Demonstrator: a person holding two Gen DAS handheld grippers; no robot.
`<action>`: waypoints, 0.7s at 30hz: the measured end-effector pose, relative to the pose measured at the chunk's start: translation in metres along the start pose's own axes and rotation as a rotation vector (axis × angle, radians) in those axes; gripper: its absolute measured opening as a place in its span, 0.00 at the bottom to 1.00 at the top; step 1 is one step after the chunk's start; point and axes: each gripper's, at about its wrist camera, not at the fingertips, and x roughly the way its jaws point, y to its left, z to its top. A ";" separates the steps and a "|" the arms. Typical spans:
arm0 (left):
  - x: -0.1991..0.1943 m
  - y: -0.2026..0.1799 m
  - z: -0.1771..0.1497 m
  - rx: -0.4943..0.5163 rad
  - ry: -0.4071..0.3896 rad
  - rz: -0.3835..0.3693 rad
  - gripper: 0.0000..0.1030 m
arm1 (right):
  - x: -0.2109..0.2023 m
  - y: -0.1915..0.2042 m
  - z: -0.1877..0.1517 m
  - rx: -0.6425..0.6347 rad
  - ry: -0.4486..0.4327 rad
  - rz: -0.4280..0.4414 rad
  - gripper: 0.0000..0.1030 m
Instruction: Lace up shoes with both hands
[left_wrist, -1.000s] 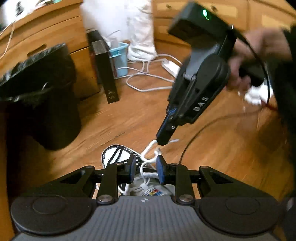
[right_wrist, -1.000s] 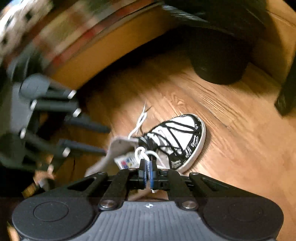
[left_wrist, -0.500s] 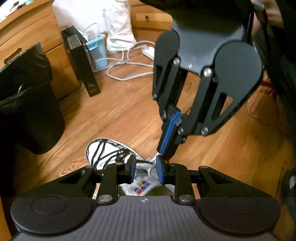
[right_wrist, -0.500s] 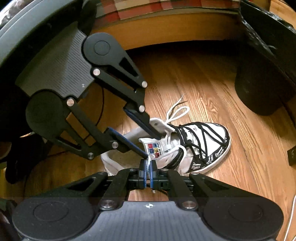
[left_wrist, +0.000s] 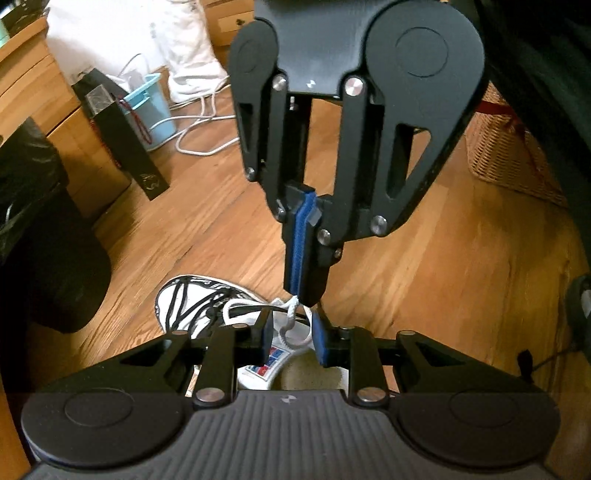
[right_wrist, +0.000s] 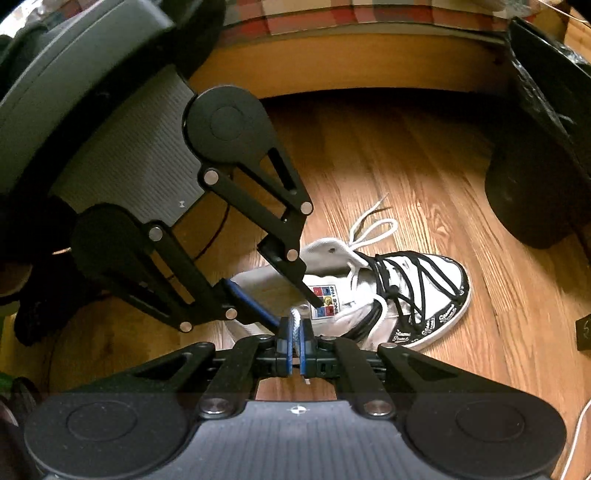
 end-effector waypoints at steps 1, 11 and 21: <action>0.000 0.000 0.000 0.001 -0.002 -0.007 0.20 | 0.000 0.002 0.000 -0.006 0.004 0.001 0.04; 0.002 0.009 -0.003 -0.054 0.007 -0.007 0.05 | -0.005 -0.006 -0.001 0.038 -0.031 -0.033 0.10; 0.016 0.020 -0.013 -0.097 0.135 0.054 0.05 | 0.008 -0.039 -0.012 0.233 -0.023 -0.182 0.28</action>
